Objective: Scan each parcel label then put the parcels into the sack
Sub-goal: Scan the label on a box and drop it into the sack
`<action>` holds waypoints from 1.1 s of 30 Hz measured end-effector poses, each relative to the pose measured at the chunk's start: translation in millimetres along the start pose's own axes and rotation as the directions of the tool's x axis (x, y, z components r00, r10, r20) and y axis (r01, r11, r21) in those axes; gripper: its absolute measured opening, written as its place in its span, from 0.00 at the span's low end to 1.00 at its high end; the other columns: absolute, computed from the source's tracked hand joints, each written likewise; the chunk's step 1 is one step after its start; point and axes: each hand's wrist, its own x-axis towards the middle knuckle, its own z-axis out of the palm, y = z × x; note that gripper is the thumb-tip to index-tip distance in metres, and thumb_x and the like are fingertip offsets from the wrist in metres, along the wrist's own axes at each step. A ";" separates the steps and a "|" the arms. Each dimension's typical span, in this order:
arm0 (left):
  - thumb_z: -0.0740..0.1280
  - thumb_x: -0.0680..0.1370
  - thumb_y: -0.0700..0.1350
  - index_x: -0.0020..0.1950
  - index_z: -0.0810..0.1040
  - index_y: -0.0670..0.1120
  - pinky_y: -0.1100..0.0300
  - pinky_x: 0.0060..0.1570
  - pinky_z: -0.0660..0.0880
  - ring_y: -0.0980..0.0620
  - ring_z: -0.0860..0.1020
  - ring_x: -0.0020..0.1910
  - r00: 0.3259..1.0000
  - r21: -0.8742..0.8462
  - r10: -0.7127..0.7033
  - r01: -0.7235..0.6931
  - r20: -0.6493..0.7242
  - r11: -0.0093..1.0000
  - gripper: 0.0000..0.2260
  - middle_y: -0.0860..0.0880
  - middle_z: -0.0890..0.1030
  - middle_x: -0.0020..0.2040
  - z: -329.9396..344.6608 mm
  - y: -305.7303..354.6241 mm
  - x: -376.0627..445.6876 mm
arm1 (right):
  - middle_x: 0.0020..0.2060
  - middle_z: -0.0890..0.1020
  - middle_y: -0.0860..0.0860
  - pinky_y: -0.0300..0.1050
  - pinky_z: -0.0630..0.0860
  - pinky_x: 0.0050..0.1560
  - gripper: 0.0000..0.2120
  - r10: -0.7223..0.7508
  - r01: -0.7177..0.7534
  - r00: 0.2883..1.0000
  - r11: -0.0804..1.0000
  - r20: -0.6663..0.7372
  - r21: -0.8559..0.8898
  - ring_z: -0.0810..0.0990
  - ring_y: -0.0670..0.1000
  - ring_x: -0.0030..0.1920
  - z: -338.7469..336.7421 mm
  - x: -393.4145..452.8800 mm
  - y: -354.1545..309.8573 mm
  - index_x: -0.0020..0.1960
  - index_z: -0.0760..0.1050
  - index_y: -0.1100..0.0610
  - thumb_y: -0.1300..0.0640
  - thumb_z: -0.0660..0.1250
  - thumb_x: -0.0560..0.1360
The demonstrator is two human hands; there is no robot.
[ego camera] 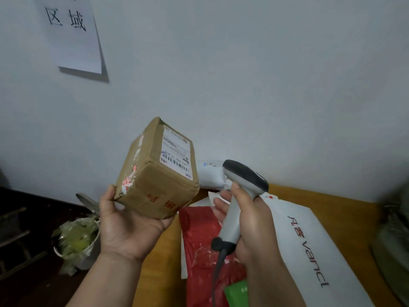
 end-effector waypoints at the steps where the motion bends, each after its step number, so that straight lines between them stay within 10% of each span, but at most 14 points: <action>1: 0.62 0.73 0.68 0.64 0.82 0.53 0.32 0.64 0.67 0.33 0.75 0.66 0.999 -0.009 -0.020 0.020 0.031 1.000 0.27 0.42 0.77 0.69 4.9 -3.5 -7.3 | 0.45 0.88 0.52 0.51 0.83 0.48 0.09 -0.007 0.007 1.000 1.000 0.011 0.019 0.88 0.53 0.47 -1.5 -6.9 -4.7 0.54 0.79 0.56 0.52 0.71 0.78; 13: 0.68 0.73 0.55 0.68 0.78 0.45 0.22 0.61 0.64 0.31 0.76 0.64 0.984 0.037 -0.168 0.166 0.060 0.985 0.26 0.38 0.78 0.66 61.5 -97.4 -96.8 | 0.49 0.88 0.50 0.56 0.83 0.54 0.12 -0.178 0.181 0.973 0.983 0.148 -0.010 0.87 0.53 0.51 -69.8 -87.2 -73.1 0.60 0.79 0.52 0.51 0.71 0.78; 20: 0.58 0.79 0.32 0.66 0.79 0.50 0.50 0.36 0.81 0.44 0.84 0.44 0.991 0.443 -0.028 0.084 -0.132 0.893 0.21 0.41 0.83 0.59 78.6 -158.2 -136.0 | 0.49 0.87 0.47 0.53 0.83 0.53 0.11 -0.298 0.301 0.953 0.938 0.048 -0.172 0.86 0.50 0.50 -145.6 -115.0 -102.6 0.55 0.76 0.47 0.48 0.73 0.76; 26: 0.62 0.72 0.69 0.60 0.84 0.53 0.45 0.47 0.81 0.37 0.80 0.59 0.993 0.656 -0.109 0.113 -0.047 0.746 0.27 0.41 0.80 0.62 114.2 -178.2 -170.2 | 0.47 0.85 0.43 0.49 0.82 0.51 0.11 -0.358 0.360 0.932 0.885 0.061 -0.294 0.84 0.46 0.49 -180.1 -133.0 -114.7 0.50 0.74 0.44 0.49 0.75 0.74; 33: 0.78 0.59 0.67 0.57 0.85 0.51 0.41 0.51 0.79 0.39 0.76 0.62 0.965 0.686 -0.259 0.209 -0.031 0.697 0.32 0.42 0.79 0.62 122.5 -169.7 -184.1 | 0.48 0.85 0.43 0.46 0.82 0.49 0.12 -0.364 0.374 0.927 0.872 0.092 -0.316 0.85 0.46 0.50 -187.3 -148.9 -119.7 0.51 0.74 0.43 0.50 0.76 0.73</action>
